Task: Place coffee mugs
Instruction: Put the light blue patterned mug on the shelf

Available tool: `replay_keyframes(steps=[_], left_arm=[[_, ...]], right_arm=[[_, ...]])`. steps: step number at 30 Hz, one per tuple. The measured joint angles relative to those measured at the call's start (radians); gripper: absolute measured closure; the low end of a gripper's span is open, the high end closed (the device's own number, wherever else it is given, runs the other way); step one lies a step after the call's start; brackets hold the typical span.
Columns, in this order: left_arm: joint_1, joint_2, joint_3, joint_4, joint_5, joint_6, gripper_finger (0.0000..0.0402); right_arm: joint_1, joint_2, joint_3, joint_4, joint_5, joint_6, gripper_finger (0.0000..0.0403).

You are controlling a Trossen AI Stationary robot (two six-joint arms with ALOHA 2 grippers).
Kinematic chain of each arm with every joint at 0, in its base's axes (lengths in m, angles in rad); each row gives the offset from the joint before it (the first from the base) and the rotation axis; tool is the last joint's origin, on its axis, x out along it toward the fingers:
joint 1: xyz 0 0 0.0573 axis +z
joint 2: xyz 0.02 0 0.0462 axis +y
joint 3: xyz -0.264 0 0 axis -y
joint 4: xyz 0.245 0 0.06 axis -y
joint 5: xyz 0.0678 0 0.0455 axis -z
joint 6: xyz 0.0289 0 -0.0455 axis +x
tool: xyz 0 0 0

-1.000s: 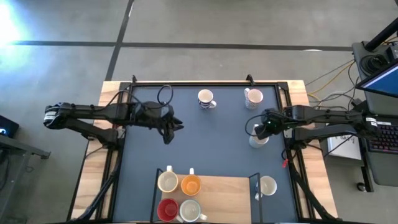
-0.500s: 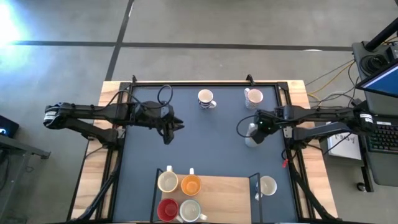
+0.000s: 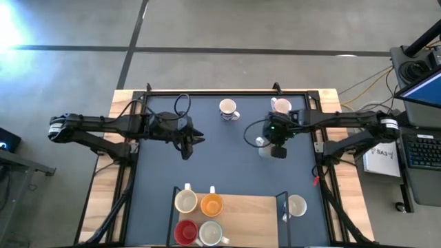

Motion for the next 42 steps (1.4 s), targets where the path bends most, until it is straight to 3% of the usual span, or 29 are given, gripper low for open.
replay_keyframes(steps=[8, 12, 17, 29, 42], left_arm=[[-0.026, 0.0, 0.0, -0.015, 0.001, 0.002, 0.0318], [-0.032, -0.001, 0.0, -0.025, 0.001, 0.002, 0.0318], [-0.031, -0.003, 0.0, -0.033, 0.002, 0.003, 0.0318], [-0.031, -0.004, 0.0, -0.034, 0.002, 0.003, 0.0318], [-0.033, -0.004, 0.0, -0.034, 0.003, 0.003, 0.0318]], right_arm=[[0.0, 0.157, 0.098, -0.001, -0.032, -0.536, 0.0389], [0.002, 0.222, 0.13, 0.002, -0.14, -0.673, 0.0389], [0.005, 0.287, 0.176, 0.002, -0.155, -0.753, 0.0389], [0.007, 0.359, 0.212, 0.001, -0.154, -0.518, 0.0367], [0.008, 0.342, 0.292, -0.046, -0.15, -0.305, 0.0363]])
